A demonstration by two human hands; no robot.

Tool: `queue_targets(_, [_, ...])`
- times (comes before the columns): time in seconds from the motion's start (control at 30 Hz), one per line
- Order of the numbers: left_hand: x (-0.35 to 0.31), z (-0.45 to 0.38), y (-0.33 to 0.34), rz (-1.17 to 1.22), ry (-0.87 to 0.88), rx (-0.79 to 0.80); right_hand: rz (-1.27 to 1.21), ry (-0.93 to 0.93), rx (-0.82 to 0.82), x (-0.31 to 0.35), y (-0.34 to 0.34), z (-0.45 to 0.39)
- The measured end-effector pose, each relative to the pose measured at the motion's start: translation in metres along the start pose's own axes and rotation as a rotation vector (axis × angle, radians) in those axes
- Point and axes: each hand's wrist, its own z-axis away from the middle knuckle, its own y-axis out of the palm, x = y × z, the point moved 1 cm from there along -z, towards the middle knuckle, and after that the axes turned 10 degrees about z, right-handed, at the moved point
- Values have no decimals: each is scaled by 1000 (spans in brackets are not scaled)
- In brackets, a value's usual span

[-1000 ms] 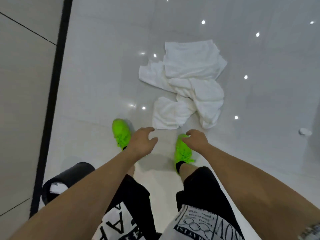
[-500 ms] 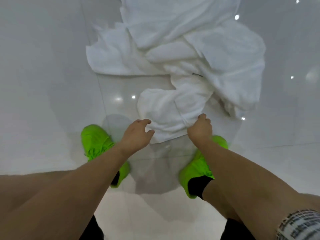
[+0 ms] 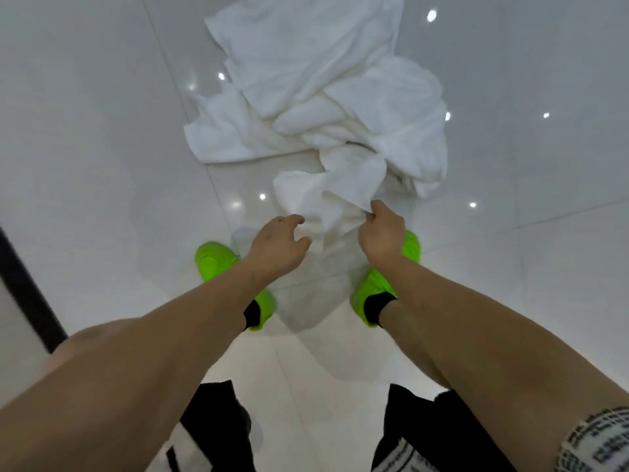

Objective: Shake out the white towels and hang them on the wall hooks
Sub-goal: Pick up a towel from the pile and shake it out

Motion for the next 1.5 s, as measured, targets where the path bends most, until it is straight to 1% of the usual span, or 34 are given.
queue_targets(0.1, [-51,73,-41,-8,76,-31,-148,33,-65,38,-80,48])
queue_targets(0.2, [-110,145,-84,-71,182,-70,-303,37,-65,78,-169,101])
queue_targets(0.27, [-157,188,-116,-137,283,-112,-433,22,-62,100,-231,136])
queue_targets(0.37, [-243,244,-160,-260,486,-133,-579,-52,-112,122,-331,181])
queue_targets(0.43, [-308,278,-177,-346,609,-113,-612,-114,-167,127,-402,205])
queue_targets(0.5, [-373,314,-182,-382,706,-145,-618,-166,-257,119,-472,225])
queue_targets(0.57, [-435,350,-183,-428,793,-235,-592,-198,-342,99,-541,245])
queue_targets(0.63, [-496,384,-183,-489,894,-342,-542,-230,-440,67,-606,266])
queue_targets(0.7, [-554,416,-183,-465,986,-433,-484,-242,-521,26,-661,290])
queue_targets(0.77, [-607,446,-175,-395,1071,-475,-402,-230,-566,-16,-704,311])
queue_targets(0.83, [-654,474,-155,-393,1167,-477,-293,-204,-594,-55,-735,326])
queue_targets(0.9, [-697,494,-129,-390,1241,-456,-153,-116,-636,-98,-760,335])
queue_targets(0.97, [-734,509,-103,-358,1284,-437,-57,16,-680,-146,-782,344])
queue_targets(1.03, [-765,521,-77,-365,1344,-453,-50,145,-742,-194,-801,358])
queue_targets(1.1, [-789,527,-50,-368,1373,-457,-119,216,-826,-235,-817,374])
queue_targets(1.13, [-801,528,-34,-385,1367,-427,-192,216,-874,-250,-824,380])
queue_targets(1.17, [-812,528,-16,-420,1350,-362,-278,203,-925,-262,-832,385])
queue_targets(1.2, [-822,530,3,-469,1334,-255,-361,183,-977,-270,-841,389])
queue_targets(1.27, [-838,540,47,-580,1346,25,-466,146,-1071,-276,-858,394])
queue_targets(1.33, [-853,555,96,-642,1389,255,-442,138,-1125,-280,-876,397])
queue_targets(1.37, [-862,561,120,-625,1416,320,-389,155,-1144,-285,-885,397])
queue_targets(1.4, [-873,564,143,-581,1444,346,-333,185,-1166,-294,-895,397])
queue_targets(1.5, [-922,567,196,-424,1542,307,-250,300,-1248,-342,-926,401])
